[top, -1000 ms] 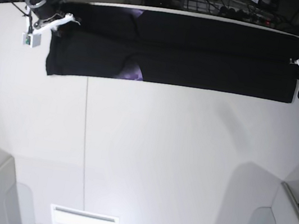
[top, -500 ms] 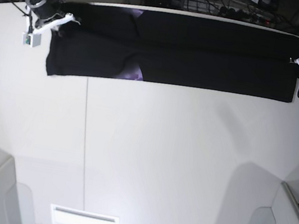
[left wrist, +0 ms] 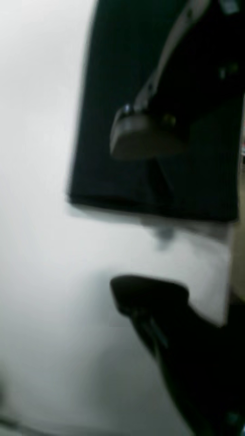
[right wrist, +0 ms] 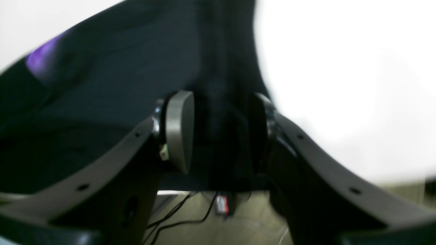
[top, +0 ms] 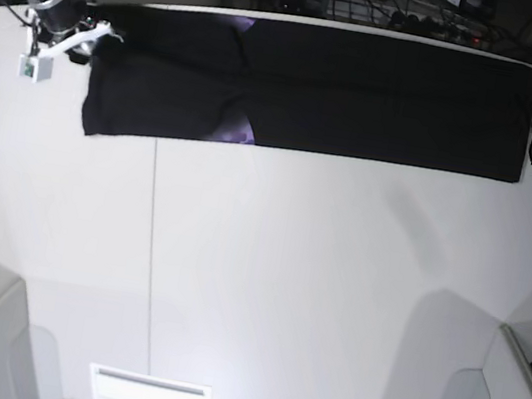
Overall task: Fold the T-shirt properly
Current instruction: 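Lay the folded edge down and release both grippers, then reposition both grippers at the ends of the folded strip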
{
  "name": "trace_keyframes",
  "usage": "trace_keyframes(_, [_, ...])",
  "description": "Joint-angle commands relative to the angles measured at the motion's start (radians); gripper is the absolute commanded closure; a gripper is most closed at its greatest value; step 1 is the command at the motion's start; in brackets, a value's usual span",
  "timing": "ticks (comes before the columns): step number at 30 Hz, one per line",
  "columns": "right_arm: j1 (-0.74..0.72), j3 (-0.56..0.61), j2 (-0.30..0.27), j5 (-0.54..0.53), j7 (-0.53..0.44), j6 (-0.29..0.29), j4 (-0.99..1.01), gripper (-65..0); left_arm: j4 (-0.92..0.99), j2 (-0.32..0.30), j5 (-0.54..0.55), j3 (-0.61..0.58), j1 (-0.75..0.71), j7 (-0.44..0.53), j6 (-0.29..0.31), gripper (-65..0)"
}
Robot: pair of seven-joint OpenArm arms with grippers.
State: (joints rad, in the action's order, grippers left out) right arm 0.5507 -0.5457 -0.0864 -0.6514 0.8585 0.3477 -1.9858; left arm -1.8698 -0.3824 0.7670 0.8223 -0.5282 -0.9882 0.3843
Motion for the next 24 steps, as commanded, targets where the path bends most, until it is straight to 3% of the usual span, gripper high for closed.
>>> trace_keyframes(1, [-0.002,-0.006,-0.008,-0.008,-0.012,0.024,-0.019,-23.3,-0.020,-0.003,-0.002,0.002,-0.010,0.004,0.002,-33.6])
trace_keyframes(4, [-0.017,0.002,-0.008,-0.008,-0.012,0.061,-0.013,-9.0,0.008,0.010,-0.008,-0.045,-0.007,0.007,0.002,0.0])
trace_keyframes(5, [-0.024,0.002,-0.008,-0.006,-0.009,0.063,-0.011,-1.8,0.025,0.010,-0.008,-0.062,-0.005,0.009,0.000,0.0])
trace_keyframes(6, [-0.033,0.002,-0.008,-0.005,-0.008,0.063,-0.010,0.0,0.048,0.010,-0.008,-0.079,0.003,0.009,-0.005,0.0])
trace_keyframes(14, [-0.093,0.006,-0.014,-0.003,-0.006,0.067,0.148,0.0,0.263,0.010,-0.014,-0.153,0.075,0.010,-0.006,0.0])
trace_keyframes(24, [-0.218,0.011,-0.054,0.002,-0.035,0.064,0.406,0.0,0.306,0.075,-0.307,-0.219,0.194,0.010,0.000,0.0])
